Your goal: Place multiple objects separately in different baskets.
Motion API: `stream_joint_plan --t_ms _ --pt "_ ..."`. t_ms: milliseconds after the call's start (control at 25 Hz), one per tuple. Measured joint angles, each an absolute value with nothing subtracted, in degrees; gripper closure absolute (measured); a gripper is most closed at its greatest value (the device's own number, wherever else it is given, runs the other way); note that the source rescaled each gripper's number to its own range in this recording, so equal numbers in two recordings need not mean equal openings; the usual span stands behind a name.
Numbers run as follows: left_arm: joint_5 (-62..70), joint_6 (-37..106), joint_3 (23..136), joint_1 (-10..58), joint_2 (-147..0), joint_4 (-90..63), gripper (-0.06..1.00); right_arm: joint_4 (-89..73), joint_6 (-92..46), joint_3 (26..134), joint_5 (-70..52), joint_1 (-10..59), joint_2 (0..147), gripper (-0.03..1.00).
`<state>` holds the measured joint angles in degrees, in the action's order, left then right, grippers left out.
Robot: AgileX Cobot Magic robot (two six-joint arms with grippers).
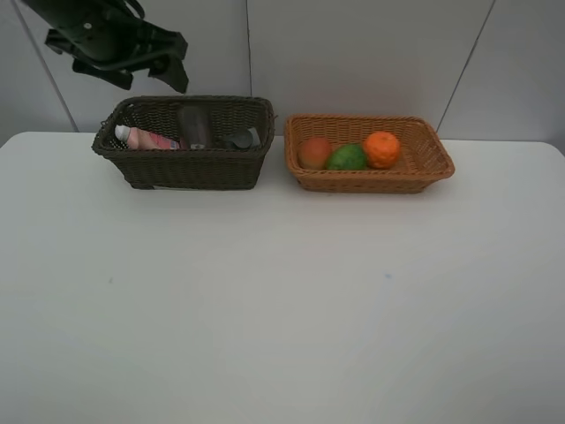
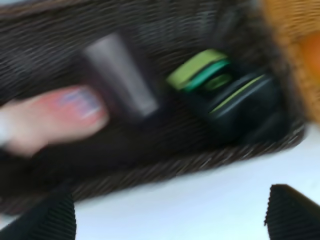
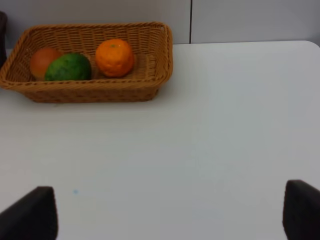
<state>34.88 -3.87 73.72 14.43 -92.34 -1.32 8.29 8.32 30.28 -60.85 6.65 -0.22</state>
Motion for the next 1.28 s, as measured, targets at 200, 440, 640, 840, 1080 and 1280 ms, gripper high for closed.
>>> stream_joint_plan --t_ms 200,440,640,840,1080,1280 --pt "40.13 -2.93 59.35 8.98 -73.17 -1.18 -0.04 8.29 8.32 30.28 -60.85 6.65 -0.22 0.01" --pt "44.67 -1.93 47.89 8.25 -51.17 -1.16 -0.04 8.29 8.32 30.28 -60.85 6.65 -0.22 0.01" --pt "49.92 -1.9 45.03 8.25 -36.46 -1.16 -0.04 8.29 8.32 30.28 -60.85 6.65 -0.22 0.01" --pt "54.2 -1.08 44.68 8.25 -25.39 -1.16 -0.04 8.29 8.32 30.28 -60.85 6.65 -0.22 0.01" --pt "62.89 2.26 39.62 8.25 -16.71 -0.98 -0.04 8.29 8.32 30.28 -60.85 6.65 -0.22 0.01" --pt "64.91 2.29 32.76 8.24 -10.68 -1.91 -0.04 8.29 8.32 30.28 -60.85 6.65 -0.22 0.01"
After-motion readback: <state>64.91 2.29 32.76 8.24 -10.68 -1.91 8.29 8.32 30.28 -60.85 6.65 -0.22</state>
